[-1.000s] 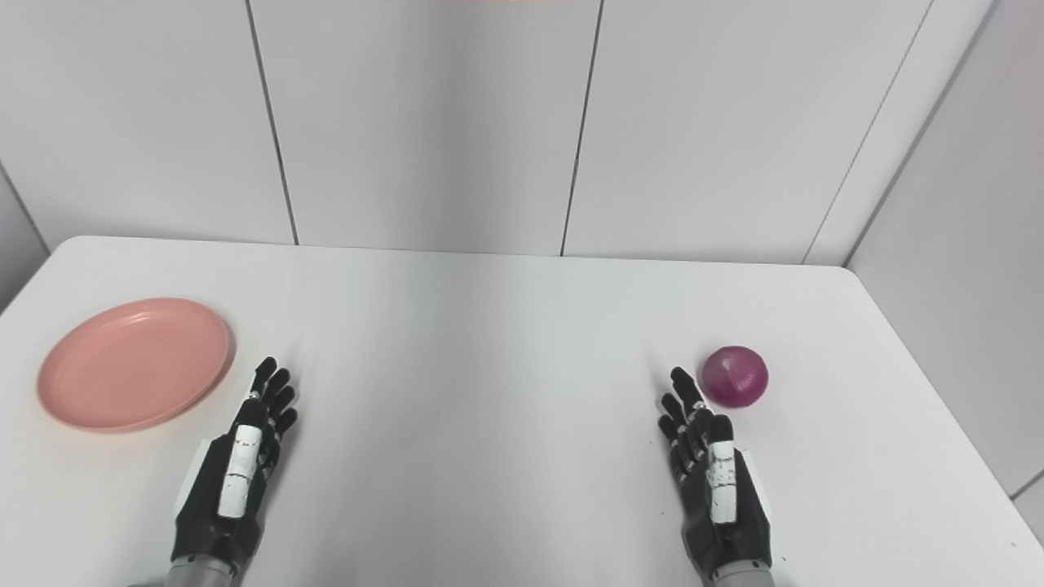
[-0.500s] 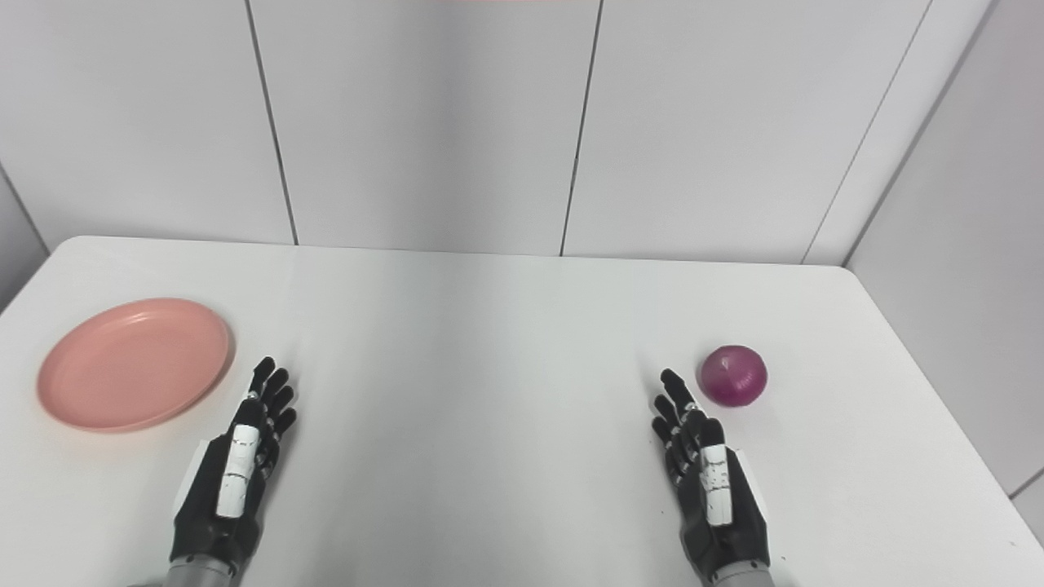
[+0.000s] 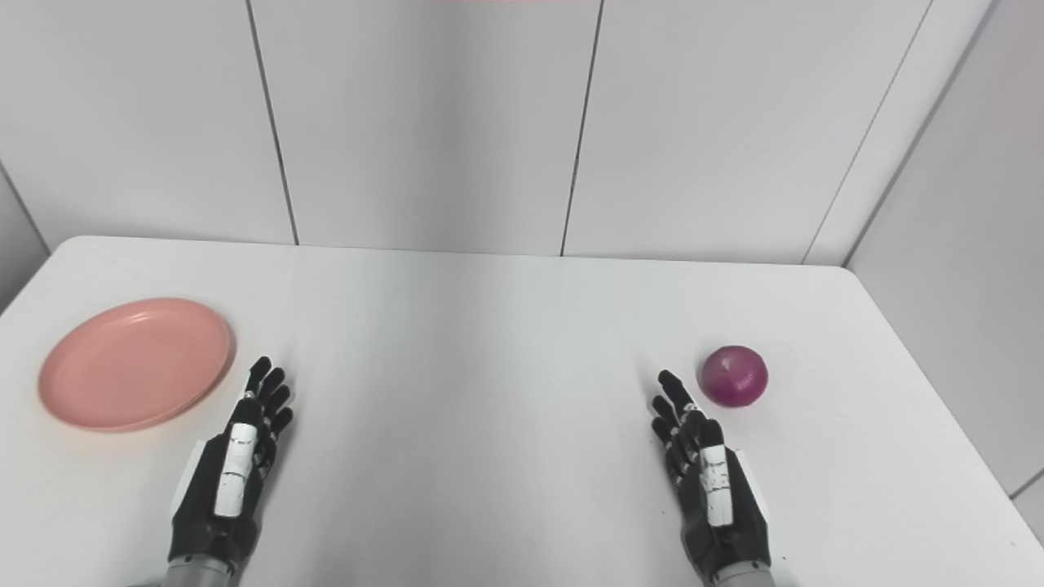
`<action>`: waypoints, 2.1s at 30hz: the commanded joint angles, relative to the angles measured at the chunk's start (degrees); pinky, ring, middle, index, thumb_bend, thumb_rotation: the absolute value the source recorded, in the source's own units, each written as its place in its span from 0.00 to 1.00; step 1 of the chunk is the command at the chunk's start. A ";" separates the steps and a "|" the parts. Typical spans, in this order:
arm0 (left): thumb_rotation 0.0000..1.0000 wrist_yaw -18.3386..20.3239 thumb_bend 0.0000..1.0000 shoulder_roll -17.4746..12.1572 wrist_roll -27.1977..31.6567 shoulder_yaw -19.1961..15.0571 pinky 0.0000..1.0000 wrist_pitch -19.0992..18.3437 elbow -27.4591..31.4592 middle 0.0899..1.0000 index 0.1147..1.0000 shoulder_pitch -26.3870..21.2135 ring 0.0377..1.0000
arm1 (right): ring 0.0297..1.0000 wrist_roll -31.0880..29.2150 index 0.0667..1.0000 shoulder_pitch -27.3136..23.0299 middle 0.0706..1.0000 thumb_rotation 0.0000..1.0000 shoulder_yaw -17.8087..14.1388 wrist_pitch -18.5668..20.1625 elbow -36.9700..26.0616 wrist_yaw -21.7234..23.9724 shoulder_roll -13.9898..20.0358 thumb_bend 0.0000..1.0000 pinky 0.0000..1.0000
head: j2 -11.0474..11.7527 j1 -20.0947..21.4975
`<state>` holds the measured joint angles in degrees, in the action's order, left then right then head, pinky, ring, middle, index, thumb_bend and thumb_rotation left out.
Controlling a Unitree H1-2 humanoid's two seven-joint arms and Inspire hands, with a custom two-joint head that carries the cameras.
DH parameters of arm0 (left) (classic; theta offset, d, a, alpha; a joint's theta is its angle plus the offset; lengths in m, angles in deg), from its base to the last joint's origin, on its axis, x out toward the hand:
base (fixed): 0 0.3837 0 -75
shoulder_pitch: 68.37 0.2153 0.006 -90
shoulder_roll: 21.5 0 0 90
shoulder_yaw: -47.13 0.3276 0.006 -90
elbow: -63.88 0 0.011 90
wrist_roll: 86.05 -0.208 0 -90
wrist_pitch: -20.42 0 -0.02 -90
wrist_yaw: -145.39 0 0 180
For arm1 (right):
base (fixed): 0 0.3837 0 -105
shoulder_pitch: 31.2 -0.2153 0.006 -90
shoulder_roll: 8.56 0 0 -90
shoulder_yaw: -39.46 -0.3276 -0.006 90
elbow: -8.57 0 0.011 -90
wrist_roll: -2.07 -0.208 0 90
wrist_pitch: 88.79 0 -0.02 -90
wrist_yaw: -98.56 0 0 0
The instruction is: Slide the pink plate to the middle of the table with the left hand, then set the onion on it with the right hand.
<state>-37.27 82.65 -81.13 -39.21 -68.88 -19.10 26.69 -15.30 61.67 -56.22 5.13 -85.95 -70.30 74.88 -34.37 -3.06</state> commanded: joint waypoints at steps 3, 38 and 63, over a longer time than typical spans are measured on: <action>0.91 -1.83 0.73 4.32 -1.50 0.83 1.00 2.88 -1.49 1.00 1.00 3.72 1.00 | 0.99 -1.35 0.93 2.24 1.00 0.95 -0.90 0.00 4.67 1.46 0.92 0.94 1.00 | 1.54 -2.17; 0.95 -2.56 0.79 9.65 -6.88 1.91 1.00 9.19 -9.46 1.00 1.00 3.01 1.00 | 1.00 -4.67 1.00 0.61 1.00 1.00 -3.49 -5.03 13.99 8.35 3.60 0.76 1.00 | 10.57 -14.70; 0.94 -3.83 0.75 -1.41 19.00 -8.30 1.00 -27.62 13.98 1.00 1.00 -21.64 1.00 | 1.00 -2.83 1.00 -0.80 1.00 1.00 -2.83 -5.79 15.64 7.52 1.48 0.86 1.00 | 12.56 -13.48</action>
<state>-39.67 83.18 -64.69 -47.37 -96.31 -5.42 8.94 -17.65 57.34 -60.27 1.39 -76.89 -63.23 79.83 -21.80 -16.61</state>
